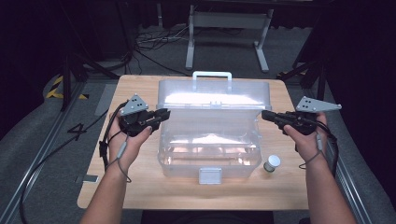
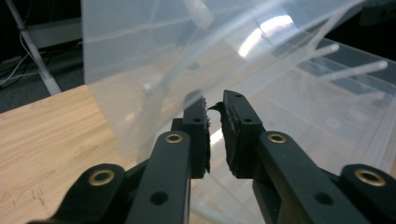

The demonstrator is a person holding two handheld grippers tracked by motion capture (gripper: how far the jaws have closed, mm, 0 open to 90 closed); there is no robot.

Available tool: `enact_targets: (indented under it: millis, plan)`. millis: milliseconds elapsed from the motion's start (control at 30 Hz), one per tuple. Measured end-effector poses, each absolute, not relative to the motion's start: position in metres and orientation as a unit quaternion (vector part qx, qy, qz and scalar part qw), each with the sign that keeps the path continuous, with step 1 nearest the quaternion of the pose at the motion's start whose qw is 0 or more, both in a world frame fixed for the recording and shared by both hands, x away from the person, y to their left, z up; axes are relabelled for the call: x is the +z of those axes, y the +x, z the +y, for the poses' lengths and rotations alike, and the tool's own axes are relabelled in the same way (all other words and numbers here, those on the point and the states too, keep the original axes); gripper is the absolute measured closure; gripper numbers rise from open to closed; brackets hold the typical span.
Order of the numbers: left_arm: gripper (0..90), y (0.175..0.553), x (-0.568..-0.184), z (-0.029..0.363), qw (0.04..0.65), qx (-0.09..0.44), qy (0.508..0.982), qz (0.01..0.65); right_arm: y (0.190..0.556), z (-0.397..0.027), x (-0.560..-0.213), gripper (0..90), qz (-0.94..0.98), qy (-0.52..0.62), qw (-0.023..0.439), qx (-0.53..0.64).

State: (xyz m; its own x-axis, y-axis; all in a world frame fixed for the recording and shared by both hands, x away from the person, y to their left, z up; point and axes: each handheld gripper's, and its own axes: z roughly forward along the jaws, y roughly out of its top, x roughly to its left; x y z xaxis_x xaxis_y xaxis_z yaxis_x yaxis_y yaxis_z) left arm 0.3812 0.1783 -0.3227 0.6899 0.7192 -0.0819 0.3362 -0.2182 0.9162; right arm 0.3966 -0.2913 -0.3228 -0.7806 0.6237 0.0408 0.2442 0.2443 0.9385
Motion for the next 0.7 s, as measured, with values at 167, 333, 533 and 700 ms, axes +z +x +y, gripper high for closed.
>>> enact_targets:
  millis: [167,333,533,700]
  plan:
    - [87.8,0.384,-0.323,0.182,0.526,0.186,0.75,0.356,0.396,-0.292,-0.325,90.0,0.767,0.28,0.171,0.551]
    - [89.0,0.388,-0.325,0.18,0.526,0.192,0.748,0.355,0.393,-0.293,-0.326,90.0,0.77,0.281,0.179,0.544]
    - [89.2,0.392,-0.325,0.177,0.517,0.199,0.755,0.351,0.385,-0.304,-0.328,89.7,0.772,0.3,0.179,0.531]
    - [89.3,0.393,-0.324,0.177,0.516,0.2,0.756,0.35,0.377,-0.31,-0.325,79.7,0.764,0.305,0.214,0.527]
